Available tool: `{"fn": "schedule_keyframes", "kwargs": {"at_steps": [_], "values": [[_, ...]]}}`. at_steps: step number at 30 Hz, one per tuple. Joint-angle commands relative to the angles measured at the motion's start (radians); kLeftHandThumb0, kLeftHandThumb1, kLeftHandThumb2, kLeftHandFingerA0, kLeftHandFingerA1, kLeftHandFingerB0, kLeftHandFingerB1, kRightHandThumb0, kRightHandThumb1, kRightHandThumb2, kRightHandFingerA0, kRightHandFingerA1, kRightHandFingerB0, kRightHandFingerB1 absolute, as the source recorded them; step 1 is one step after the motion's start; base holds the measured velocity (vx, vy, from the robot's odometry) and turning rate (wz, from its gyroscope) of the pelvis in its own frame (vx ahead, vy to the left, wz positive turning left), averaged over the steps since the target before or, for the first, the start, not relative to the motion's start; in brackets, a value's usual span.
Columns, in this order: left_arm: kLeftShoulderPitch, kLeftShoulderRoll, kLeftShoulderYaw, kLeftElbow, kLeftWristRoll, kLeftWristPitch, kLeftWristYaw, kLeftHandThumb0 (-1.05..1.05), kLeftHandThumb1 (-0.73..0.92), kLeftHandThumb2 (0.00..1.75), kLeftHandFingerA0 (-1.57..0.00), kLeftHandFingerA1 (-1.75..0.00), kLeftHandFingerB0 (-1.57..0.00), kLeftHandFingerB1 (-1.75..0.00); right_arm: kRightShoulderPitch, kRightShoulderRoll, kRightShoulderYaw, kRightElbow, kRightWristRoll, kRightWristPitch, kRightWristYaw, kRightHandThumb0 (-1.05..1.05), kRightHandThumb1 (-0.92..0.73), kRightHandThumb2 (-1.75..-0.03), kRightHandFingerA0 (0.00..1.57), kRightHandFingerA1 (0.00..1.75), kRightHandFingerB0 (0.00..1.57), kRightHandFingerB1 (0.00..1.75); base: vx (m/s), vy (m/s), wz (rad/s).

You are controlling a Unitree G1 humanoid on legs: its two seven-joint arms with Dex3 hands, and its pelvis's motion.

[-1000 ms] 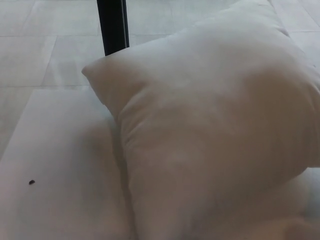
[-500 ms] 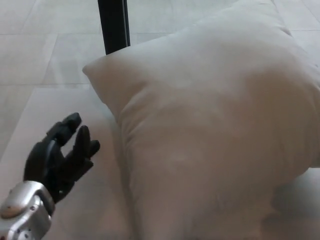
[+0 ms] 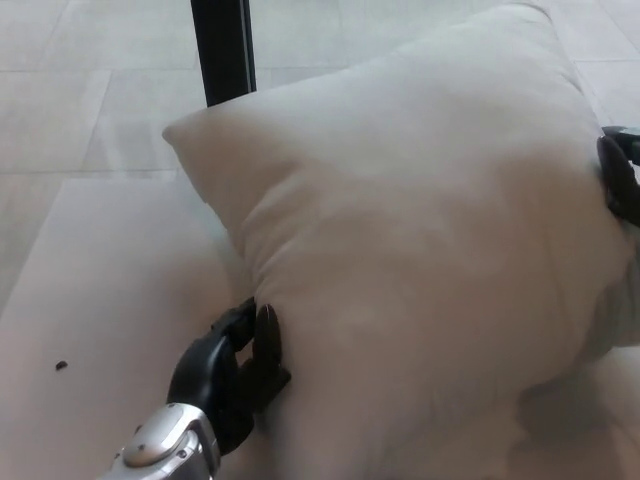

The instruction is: The robot uses its left hand to press on the left side of the pillow kept in the middle of the desk and uses its right hand to lift up and the right side of the pillow and turn it over

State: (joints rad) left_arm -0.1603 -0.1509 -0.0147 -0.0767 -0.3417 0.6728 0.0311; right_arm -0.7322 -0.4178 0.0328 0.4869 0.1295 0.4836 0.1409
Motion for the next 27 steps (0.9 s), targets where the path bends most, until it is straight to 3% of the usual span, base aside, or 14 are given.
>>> {"fn": "schedule_keyframes", "kwargs": {"at_steps": [1,3,5,6,8,9,11,13,14,16,24,25,26,27], "values": [[0.031,-0.010,-0.034,0.046,0.049,0.001,0.022,-1.05,0.82,1.14,-0.04,-0.39,0.00,0.00,0.040,0.023,0.036,0.024,-0.042,-0.031,0.060,-0.97,-0.89,-0.68,0.31,0.50,0.22,0.29,0.00,0.000,0.00],[0.027,-0.001,-0.044,0.047,0.044,0.016,0.007,-0.87,0.91,0.67,0.00,-0.42,0.00,0.00,0.089,0.029,0.036,-0.020,-0.029,-0.033,0.077,-0.98,-0.91,-0.68,0.30,0.47,0.21,0.29,0.00,0.000,0.00],[0.007,-0.010,-0.037,0.054,0.039,0.035,0.019,-0.90,0.66,0.99,0.00,-0.34,0.00,0.00,0.152,0.035,0.023,-0.103,-0.004,-0.020,0.092,-0.98,-0.92,-0.69,0.32,0.46,0.22,0.28,0.00,0.000,0.00],[-0.005,-0.013,-0.035,0.056,0.037,0.040,0.022,-0.90,0.65,0.98,-0.02,-0.35,0.00,0.00,0.183,0.039,0.016,-0.145,0.007,-0.012,0.096,-0.95,-0.70,-1.14,0.27,0.55,0.14,0.42,0.00,0.000,0.00],[-0.036,0.000,-0.029,0.063,0.040,0.045,0.017,-1.05,0.77,1.15,-0.04,-0.31,0.00,-0.10,0.196,0.057,-0.001,-0.182,0.019,0.006,0.092,-0.99,-0.92,-0.69,0.33,0.47,0.23,0.30,0.00,0.000,0.00],[-0.048,0.003,-0.024,0.067,0.040,0.048,0.018,-1.05,0.77,1.15,-0.03,-0.31,0.00,-0.10,0.210,0.072,-0.020,-0.201,0.037,0.014,0.088,-0.99,-0.72,-1.15,0.26,0.55,0.15,0.41,0.00,0.000,0.00],[-0.073,-0.002,-0.011,0.069,0.039,0.050,0.031,-1.05,0.77,1.13,-0.06,-0.33,0.00,-0.09,0.261,0.111,-0.091,-0.289,0.103,0.093,0.065,-1.00,-0.90,-0.67,0.29,0.45,0.22,0.32,0.00,0.000,0.00],[-0.086,-0.011,0.015,0.064,0.035,0.069,0.057,-1.05,0.77,1.12,-0.07,-0.34,0.00,-0.08,0.295,0.134,-0.116,-0.320,0.108,0.097,0.073,-1.03,-0.91,-0.68,0.30,0.45,0.21,0.32,0.00,0.000,0.00],[-0.121,-0.002,0.042,0.051,0.020,0.100,0.063,-1.05,0.77,1.13,-0.04,-0.26,0.00,-0.08,0.347,0.136,-0.145,-0.374,0.135,0.115,0.084,-1.02,-0.75,-1.15,0.26,0.53,0.15,0.44,0.00,0.000,0.00],[-0.157,0.014,0.072,0.058,0.019,0.102,0.063,-1.05,0.79,1.14,-0.01,-0.25,0.00,-0.09,0.415,0.146,-0.175,-0.441,0.162,0.135,0.097,-0.96,-0.92,-0.71,0.29,0.47,0.17,0.30,0.00,0.000,0.00],[-0.287,0.077,0.168,0.083,0.015,0.142,0.062,-1.05,0.76,1.11,0.00,-0.24,0.00,-0.10,0.540,0.169,-0.245,-0.537,0.213,0.167,0.101,-0.95,-0.92,-0.70,0.33,0.49,0.19,0.30,0.00,0.000,0.00],[-0.292,0.084,0.175,0.078,0.012,0.155,0.060,-0.87,0.84,0.66,0.00,-0.40,0.00,0.00,0.539,0.172,-0.244,-0.535,0.214,0.168,0.098,-0.96,-0.92,-0.68,0.35,0.48,0.20,0.30,0.00,0.000,0.00],[-0.288,0.086,0.176,0.075,0.011,0.156,0.057,-1.05,0.73,1.08,-0.06,-0.33,0.00,-0.05,0.535,0.176,-0.242,-0.536,0.215,0.173,0.092,-0.96,-0.92,-0.68,0.36,0.49,0.21,0.30,0.00,0.000,0.00],[-0.276,0.072,0.176,0.066,0.008,0.155,0.061,-1.05,0.72,1.07,-0.07,-0.39,0.00,-0.04,0.521,0.179,-0.237,-0.538,0.217,0.182,0.089,-0.93,-0.71,-1.13,0.29,0.56,0.09,0.41,0.00,0.000,0.00]]}}
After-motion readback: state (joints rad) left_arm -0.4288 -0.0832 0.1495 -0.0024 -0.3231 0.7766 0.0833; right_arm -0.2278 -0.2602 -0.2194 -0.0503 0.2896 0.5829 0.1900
